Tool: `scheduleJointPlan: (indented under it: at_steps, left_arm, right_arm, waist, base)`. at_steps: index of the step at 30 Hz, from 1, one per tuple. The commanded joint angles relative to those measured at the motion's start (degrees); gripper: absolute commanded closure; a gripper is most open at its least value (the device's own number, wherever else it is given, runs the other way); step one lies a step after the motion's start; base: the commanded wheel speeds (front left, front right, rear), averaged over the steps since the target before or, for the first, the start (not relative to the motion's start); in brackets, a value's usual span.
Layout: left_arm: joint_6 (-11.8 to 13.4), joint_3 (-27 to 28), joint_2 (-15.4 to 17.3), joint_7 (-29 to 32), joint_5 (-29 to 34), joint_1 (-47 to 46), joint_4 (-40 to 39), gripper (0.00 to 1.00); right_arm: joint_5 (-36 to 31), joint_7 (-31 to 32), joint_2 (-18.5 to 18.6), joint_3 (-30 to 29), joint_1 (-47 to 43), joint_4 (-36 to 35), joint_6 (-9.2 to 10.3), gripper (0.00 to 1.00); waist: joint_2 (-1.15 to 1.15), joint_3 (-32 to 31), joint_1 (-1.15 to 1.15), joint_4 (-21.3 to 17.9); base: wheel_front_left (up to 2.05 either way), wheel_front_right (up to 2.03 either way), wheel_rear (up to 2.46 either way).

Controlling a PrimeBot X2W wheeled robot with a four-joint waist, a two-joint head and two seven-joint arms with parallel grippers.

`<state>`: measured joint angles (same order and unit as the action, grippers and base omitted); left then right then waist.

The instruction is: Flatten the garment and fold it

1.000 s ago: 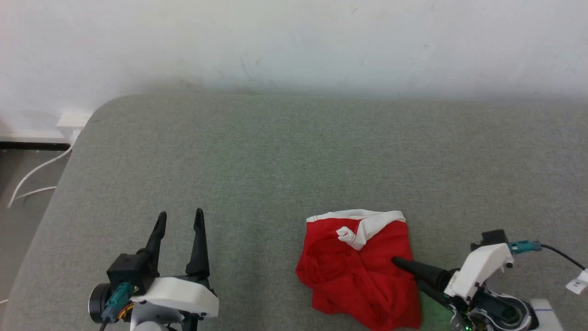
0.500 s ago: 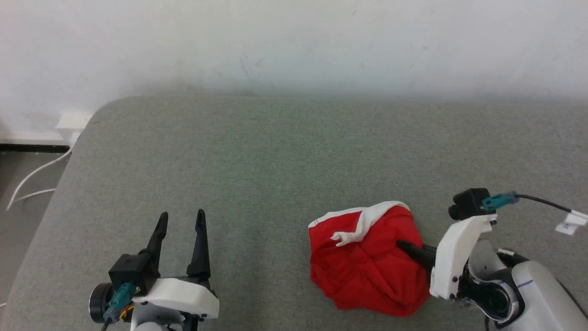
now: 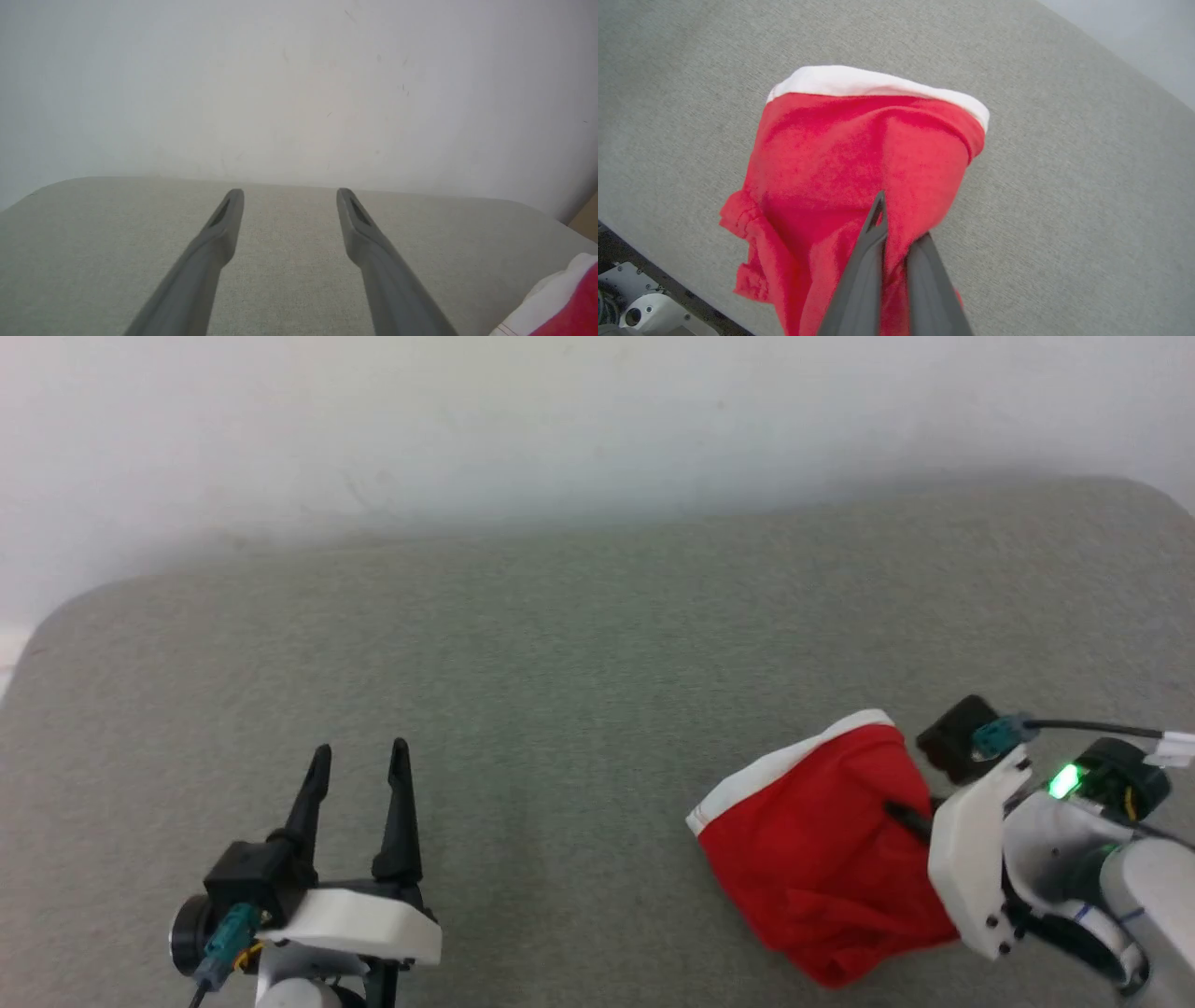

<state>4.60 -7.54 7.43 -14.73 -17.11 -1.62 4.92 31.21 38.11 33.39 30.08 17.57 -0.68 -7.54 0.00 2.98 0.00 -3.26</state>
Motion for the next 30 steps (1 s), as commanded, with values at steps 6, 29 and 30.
scheduleJointPlan:
  at_steps: [6, 29, 30]
  left_arm:
    - [-0.5, 0.2, 1.2, -0.2, 1.6, -3.3, -2.8, 0.00]
    - [-2.7, -3.4, 5.1, 4.0, 4.9, -15.3, -5.9, 0.00]
    - [-2.7, -3.4, 5.1, 4.0, 5.0, -15.4, -5.8, 0.00]
  right_arm:
    - [0.5, -4.1, 2.4, -1.7, 4.6, 5.4, 0.05, 1.00]
    - [-3.5, -45.4, 0.7, -6.5, 22.0, 43.0, 0.05, 1.00]
    - [-4.2, -47.1, 0.3, -7.3, 22.6, 44.7, 0.05, 0.65]
  waist:
    - [0.00, 10.4, 0.00, -14.6]
    - [0.00, 24.3, 0.00, -20.5]
    - [0.00, 24.6, 0.00, -20.1]
  base:
    - [0.00, 0.00, 0.00]
    - [0.00, 0.00, 0.00]
    - [0.00, 0.00, 0.00]
